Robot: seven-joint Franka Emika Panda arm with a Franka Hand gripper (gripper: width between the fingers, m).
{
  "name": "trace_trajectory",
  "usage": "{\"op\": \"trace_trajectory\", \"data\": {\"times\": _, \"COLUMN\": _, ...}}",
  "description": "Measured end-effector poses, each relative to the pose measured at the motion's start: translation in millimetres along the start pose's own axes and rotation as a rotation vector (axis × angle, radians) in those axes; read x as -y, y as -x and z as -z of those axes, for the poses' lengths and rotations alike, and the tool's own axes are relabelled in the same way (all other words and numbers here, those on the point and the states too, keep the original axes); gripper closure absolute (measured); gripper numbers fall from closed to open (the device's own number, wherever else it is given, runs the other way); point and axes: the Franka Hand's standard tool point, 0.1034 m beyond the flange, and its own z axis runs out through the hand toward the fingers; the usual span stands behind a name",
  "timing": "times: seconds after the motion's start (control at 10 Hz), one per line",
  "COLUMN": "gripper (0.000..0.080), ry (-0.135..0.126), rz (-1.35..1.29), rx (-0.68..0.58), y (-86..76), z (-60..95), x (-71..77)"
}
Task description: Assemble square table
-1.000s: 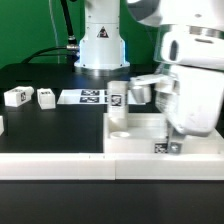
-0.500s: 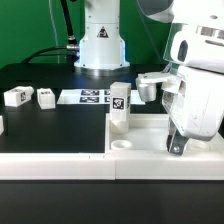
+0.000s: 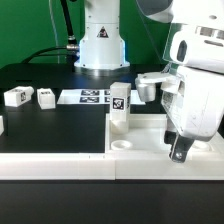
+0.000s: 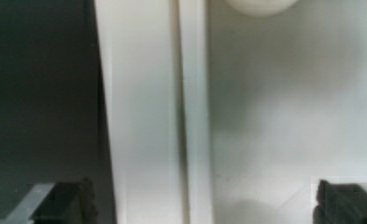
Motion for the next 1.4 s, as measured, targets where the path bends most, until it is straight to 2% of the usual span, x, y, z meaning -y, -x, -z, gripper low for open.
{"op": "trace_trajectory", "data": {"times": 0.8, "gripper": 0.0151, "ry": 0.002, "rz": -0.004, "rx": 0.002, "y": 2.9, "z": 2.9, "x": -1.8}}
{"op": "trace_trajectory", "data": {"times": 0.9, "gripper": 0.0151, "ry": 0.006, "rz": -0.015, "rx": 0.007, "y": 13.0, "z": 20.6, "x": -3.7}}
{"op": "trace_trajectory", "data": {"times": 1.1, "gripper": 0.0151, "ry": -0.033, "rz": -0.072, "rx": 0.045, "y": 48.8, "z": 58.4, "x": 0.7}}
{"op": "trace_trajectory", "data": {"times": 1.2, "gripper": 0.0151, "ry": -0.032, "rz": -0.158, "rx": 0.052, "y": 53.6, "z": 61.5, "x": -0.9}}
{"op": "trace_trajectory", "data": {"times": 1.4, "gripper": 0.0151, "ry": -0.038, "rz": -0.255, "rx": 0.055, "y": 50.2, "z": 56.1, "x": 2.4}}
